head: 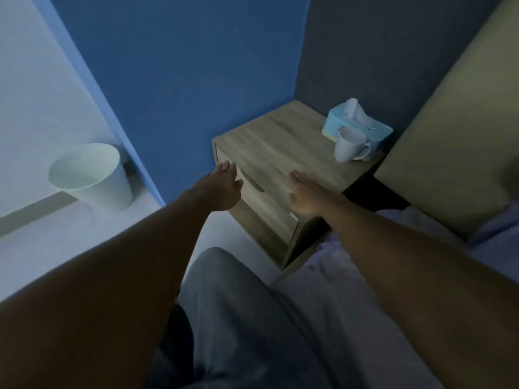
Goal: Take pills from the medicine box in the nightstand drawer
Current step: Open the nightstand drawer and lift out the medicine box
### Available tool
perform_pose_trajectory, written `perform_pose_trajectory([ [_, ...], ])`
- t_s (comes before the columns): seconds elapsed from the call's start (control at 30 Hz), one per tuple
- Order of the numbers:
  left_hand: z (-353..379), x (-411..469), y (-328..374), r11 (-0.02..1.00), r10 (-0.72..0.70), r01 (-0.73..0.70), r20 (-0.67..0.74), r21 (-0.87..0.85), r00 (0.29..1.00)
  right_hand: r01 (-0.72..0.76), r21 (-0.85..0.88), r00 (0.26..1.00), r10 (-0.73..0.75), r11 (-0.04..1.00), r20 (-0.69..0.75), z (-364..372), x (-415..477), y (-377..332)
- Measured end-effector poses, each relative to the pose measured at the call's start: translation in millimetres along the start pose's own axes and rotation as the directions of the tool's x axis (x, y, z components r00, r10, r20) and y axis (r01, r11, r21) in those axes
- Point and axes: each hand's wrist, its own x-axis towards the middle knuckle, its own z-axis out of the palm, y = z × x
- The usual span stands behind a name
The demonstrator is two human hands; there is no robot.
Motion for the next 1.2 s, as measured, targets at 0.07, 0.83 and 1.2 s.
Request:
perform_pose_trajectory([
  [0.07,8.1,-1.8,-2.8,1.0,-0.007,0.008,0.033,-0.023,0.999,-0.028,0.026,0.998,0.027,0.999,0.051,13.1,-2.7,7.4],
  [0.83,150.0,149.4,-43.4,0.801,-0.088,0.168,0.165,-0.575,0.982,-0.07,-0.159,0.896,-0.008,0.985,-0.444,129.3,69.7,52.9],
  [1.2,157.0,176.7,-17.2,0.461,-0.25,0.181,0.069,-0.869,0.966,-0.081,-0.183,0.883,-0.014,0.98,-0.469,125.7,69.7,50.3],
])
